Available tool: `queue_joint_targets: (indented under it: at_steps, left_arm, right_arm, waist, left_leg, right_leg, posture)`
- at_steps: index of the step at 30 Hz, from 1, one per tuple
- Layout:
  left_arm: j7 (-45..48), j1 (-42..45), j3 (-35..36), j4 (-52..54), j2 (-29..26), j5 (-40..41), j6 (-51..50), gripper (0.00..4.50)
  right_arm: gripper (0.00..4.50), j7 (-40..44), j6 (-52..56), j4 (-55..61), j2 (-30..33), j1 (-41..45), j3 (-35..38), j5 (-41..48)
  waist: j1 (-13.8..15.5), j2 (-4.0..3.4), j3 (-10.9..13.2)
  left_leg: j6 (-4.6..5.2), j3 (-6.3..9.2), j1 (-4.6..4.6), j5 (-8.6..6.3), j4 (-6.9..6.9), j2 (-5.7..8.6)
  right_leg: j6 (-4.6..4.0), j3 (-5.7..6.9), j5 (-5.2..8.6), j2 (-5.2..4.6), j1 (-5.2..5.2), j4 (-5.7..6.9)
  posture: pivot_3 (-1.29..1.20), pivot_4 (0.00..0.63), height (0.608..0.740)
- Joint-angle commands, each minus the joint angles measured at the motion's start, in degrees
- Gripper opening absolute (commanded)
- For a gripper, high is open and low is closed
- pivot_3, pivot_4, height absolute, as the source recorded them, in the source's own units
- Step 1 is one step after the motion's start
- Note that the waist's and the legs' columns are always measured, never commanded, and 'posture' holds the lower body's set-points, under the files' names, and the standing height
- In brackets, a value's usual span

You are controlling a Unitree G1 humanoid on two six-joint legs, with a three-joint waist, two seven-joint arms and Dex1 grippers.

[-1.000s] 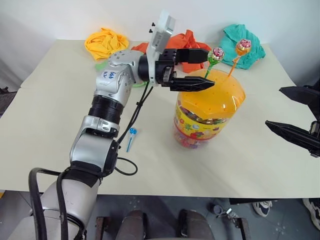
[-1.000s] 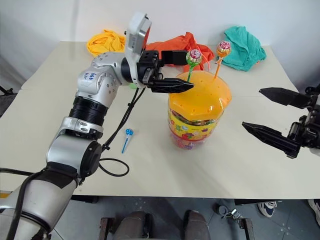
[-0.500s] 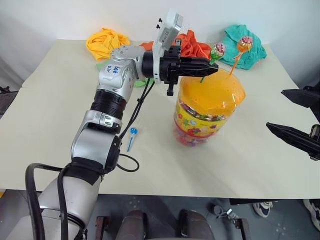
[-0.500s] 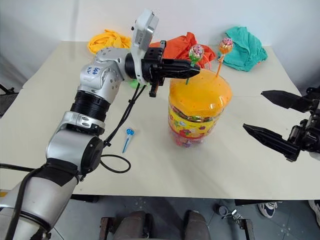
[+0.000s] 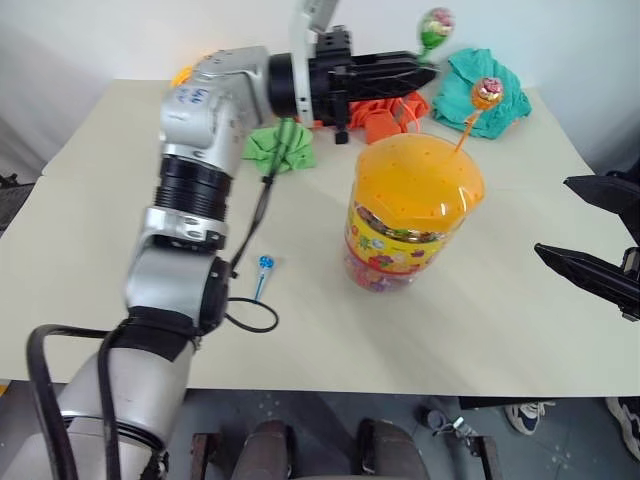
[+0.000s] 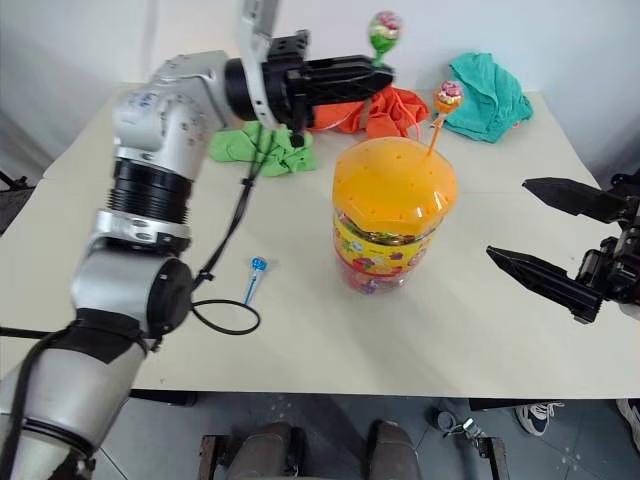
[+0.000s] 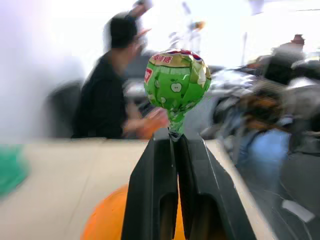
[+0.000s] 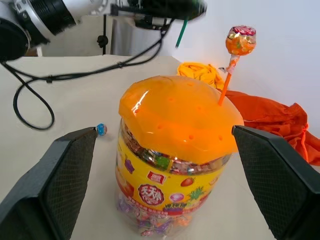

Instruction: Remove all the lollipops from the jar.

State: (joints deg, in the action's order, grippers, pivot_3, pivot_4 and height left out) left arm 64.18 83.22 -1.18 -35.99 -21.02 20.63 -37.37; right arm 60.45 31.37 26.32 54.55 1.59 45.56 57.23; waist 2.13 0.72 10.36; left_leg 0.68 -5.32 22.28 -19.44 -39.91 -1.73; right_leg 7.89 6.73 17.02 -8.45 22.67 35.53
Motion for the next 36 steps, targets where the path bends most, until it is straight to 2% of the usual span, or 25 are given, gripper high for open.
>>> queue_joint_targets:
  at_steps: [1, 6, 9, 12, 15, 16, 18, 26, 30, 32, 36]
  left_arm:
    - [-1.76, -0.31, -2.75, 3.31, -5.61, -3.06, -9.62, 0.01]
    - [-8.65, -7.69, -5.46, 9.49, -12.81, -5.92, -26.71, 0.01]
    - [-15.38, -13.96, -5.32, 14.10, -12.99, -6.31, -38.92, 0.01]
    - [-17.23, -19.54, -6.37, 21.63, -13.85, -3.44, -49.73, 0.01]
    - [-19.05, -23.06, -6.56, 25.75, -14.41, -1.81, -54.71, 0.01]
    - [-19.86, -23.81, -6.59, 25.84, -14.43, -1.53, -55.02, 0.26]
    - [-20.96, -24.68, -6.65, 25.68, -14.54, -0.91, -55.13, 0.70]
    - [-22.51, -23.22, -4.97, 25.49, -14.70, 2.49, -54.70, 3.10]
    - [-18.78, -22.02, -6.03, 28.37, -17.44, 3.73, -46.20, 4.32]
    - [-14.67, -22.33, -6.24, 31.28, -19.42, 4.61, -39.05, 4.44]
    - [-6.43, -24.28, -0.09, 33.25, -19.08, 7.05, -19.24, 4.44]
  right_arm:
    - [4.50, -0.29, -0.42, 0.02, 0.30, 0.29, 1.55, 1.01]
    - [4.50, 0.14, -0.65, -2.30, 1.23, 2.11, -0.77, -0.05]
    - [4.50, 0.52, -0.76, -3.44, 1.68, 3.98, -2.61, -0.23]
    - [4.50, 0.94, -0.69, -4.32, 1.95, 4.98, -4.03, -0.77]
    - [4.50, 1.04, -0.84, -4.74, 1.80, 5.71, -5.02, -1.17]
    - [4.50, 0.99, -0.82, -4.69, 1.66, 5.89, -5.28, -1.20]
    - [4.50, 0.90, -0.79, -4.58, 1.42, 6.15, -5.76, -1.30]
    - [4.50, 0.43, -0.48, -3.84, 1.14, 5.64, -5.56, -1.27]
    - [4.50, -0.41, 0.22, -3.18, 1.39, 4.52, -4.11, -1.10]
    - [4.50, -0.82, 0.31, -3.08, 1.77, 4.03, -3.47, -1.44]
    - [4.50, -3.76, 3.56, -4.81, 4.78, 4.32, -2.85, -2.62]
  waist:
    - [-0.47, 0.00, 0.00]
    - [-0.64, 0.00, 0.00]
    - [-0.61, -0.01, 0.00]
    - [-0.53, 0.09, 0.05]
    - [-0.53, 0.12, 0.07]
    - [-0.52, 0.12, 0.07]
    - [-0.57, 0.12, 0.07]
    - [-0.61, 0.12, 0.07]
    - [-0.61, 0.12, 0.07]
    - [-0.63, 0.12, 0.07]
    - [-0.45, 0.12, 0.07]
  left_leg:
    - [0.00, 0.00, 0.00, 0.00, 0.04, 0.00]
    - [0.00, 0.01, 0.02, 0.00, 0.02, 0.00]
    - [0.00, -0.01, -0.03, 0.00, 0.00, -0.01]
    - [-0.01, 0.03, 0.04, 0.00, -0.04, -0.01]
    - [-0.02, 0.04, 0.07, -0.01, -0.04, -0.02]
    - [-0.02, 0.05, 0.07, -0.01, -0.05, -0.02]
    - [-0.02, 0.03, 0.06, -0.01, -0.05, -0.02]
    - [-0.03, 0.00, 0.01, -0.01, -0.05, -0.01]
    - [-0.03, 0.00, 0.02, -0.01, -0.05, -0.01]
    - [-0.04, -0.01, 0.02, -0.02, -0.05, -0.02]
    - [-0.05, -0.02, 0.04, -0.03, -0.06, -0.01]
  right_leg:
    - [0.00, 0.01, 0.00, 0.00, 0.01, -0.01]
    - [0.00, -0.01, 0.00, -0.01, 0.00, -0.02]
    - [0.00, -0.09, 0.00, -0.01, 0.00, 0.03]
    - [0.00, -0.05, 0.00, -0.01, 0.01, 0.04]
    - [0.00, -0.06, 0.00, -0.01, 0.03, 0.02]
    - [0.00, -0.05, 0.00, -0.01, 0.03, 0.02]
    - [0.00, -0.06, 0.00, -0.01, 0.02, 0.03]
    - [0.00, -0.09, 0.00, -0.01, 0.02, 0.05]
    - [0.00, -0.09, 0.00, -0.01, 0.02, 0.04]
    - [0.00, -0.09, 0.00, -0.01, 0.02, 0.04]
    - [-0.01, -0.07, 0.00, -0.03, 0.02, 0.03]
  posture:
    - [0.00, 0.150, 0.740]
    - [0.00, 0.150, 0.740]
    - [0.00, 0.150, 0.740]
    - [0.00, 0.150, 0.740]
    - [0.00, 0.150, 0.740]
    - [0.00, 0.150, 0.740]
    - [0.00, 0.150, 0.740]
    - [0.00, 0.150, 0.740]
    - [0.00, 0.150, 0.740]
    - [0.00, 0.150, 0.740]
    - [0.00, 0.150, 0.740]
